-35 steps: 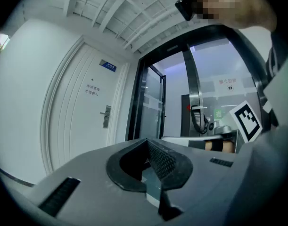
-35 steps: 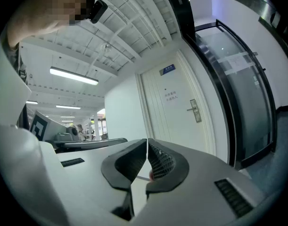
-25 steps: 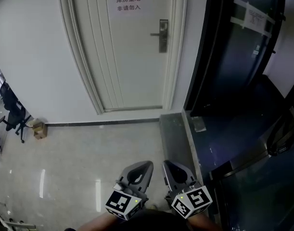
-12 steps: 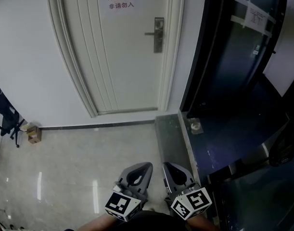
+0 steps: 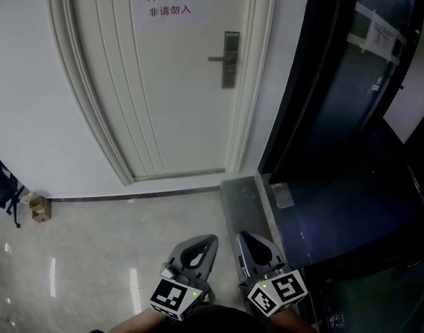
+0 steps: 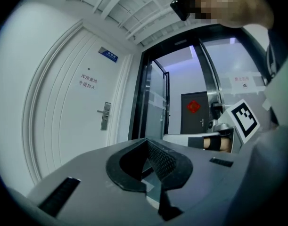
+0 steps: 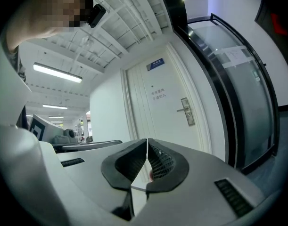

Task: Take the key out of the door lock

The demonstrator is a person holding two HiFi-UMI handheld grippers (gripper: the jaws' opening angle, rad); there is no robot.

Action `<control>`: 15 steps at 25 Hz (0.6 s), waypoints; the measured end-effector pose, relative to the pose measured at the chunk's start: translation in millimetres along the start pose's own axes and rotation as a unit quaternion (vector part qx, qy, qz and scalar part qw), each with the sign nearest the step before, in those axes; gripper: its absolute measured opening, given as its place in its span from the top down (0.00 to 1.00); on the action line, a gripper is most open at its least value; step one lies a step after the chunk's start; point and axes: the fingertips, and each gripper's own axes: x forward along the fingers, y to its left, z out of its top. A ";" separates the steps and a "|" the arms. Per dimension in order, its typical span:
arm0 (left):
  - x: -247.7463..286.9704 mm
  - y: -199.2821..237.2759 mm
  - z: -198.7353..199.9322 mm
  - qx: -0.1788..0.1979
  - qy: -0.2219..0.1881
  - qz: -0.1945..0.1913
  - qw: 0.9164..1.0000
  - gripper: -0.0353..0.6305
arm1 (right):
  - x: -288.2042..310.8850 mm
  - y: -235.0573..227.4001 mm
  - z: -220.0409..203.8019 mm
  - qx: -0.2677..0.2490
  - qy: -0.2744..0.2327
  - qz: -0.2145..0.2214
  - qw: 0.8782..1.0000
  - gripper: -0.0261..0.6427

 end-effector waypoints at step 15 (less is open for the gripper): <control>75.6 99.3 10.6 -0.006 -0.002 -0.015 1.000 0.94 | 117.3 -50.0 10.2 -0.006 0.002 -0.031 1.000 0.94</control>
